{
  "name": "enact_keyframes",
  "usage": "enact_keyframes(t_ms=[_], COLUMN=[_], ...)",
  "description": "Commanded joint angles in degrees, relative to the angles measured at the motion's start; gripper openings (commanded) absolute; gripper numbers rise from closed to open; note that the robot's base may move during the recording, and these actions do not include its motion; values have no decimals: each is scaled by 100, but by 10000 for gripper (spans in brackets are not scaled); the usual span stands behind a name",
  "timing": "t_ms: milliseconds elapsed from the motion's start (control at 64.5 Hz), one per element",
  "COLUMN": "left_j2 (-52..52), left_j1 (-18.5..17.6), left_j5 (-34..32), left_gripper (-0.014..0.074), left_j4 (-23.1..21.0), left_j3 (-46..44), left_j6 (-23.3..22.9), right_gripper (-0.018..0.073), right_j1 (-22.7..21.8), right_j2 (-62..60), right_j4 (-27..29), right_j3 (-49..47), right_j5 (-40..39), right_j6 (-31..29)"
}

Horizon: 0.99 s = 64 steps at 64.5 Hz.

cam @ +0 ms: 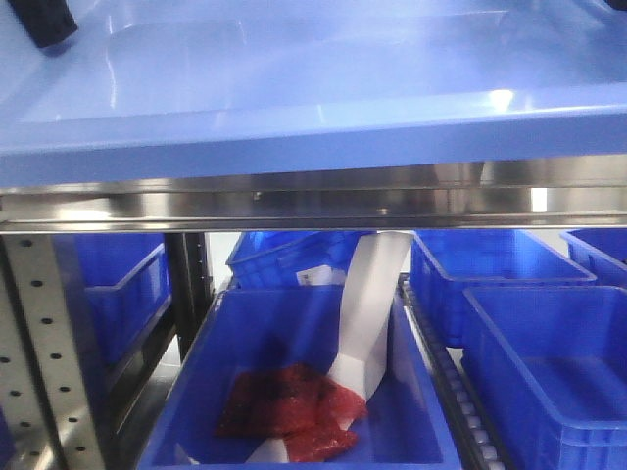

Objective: Grab blue tray and place on right shelf
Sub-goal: 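Keep holding the tray while the base turns toward the metal shelf rack, then raise and lower the tray with both grippers onto the shelf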

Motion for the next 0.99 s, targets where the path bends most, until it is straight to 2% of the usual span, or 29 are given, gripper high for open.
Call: enact_keyframes(t_ms=[0,977], left_j2=[-184,-184], left_j1=[-39,-39], left_j5=[555,545], left_gripper=[-48,-48], left_j4=[200,200], left_j3=[-122,-122], left_j6=[110,110], right_gripper=[57,57], right_j1=[-23,-23], right_j2=[-183,-183], right_j4=[-199,-199], right_j3=[-171,-171], right_j5=[-261,-333], right_j6=[-130,-130])
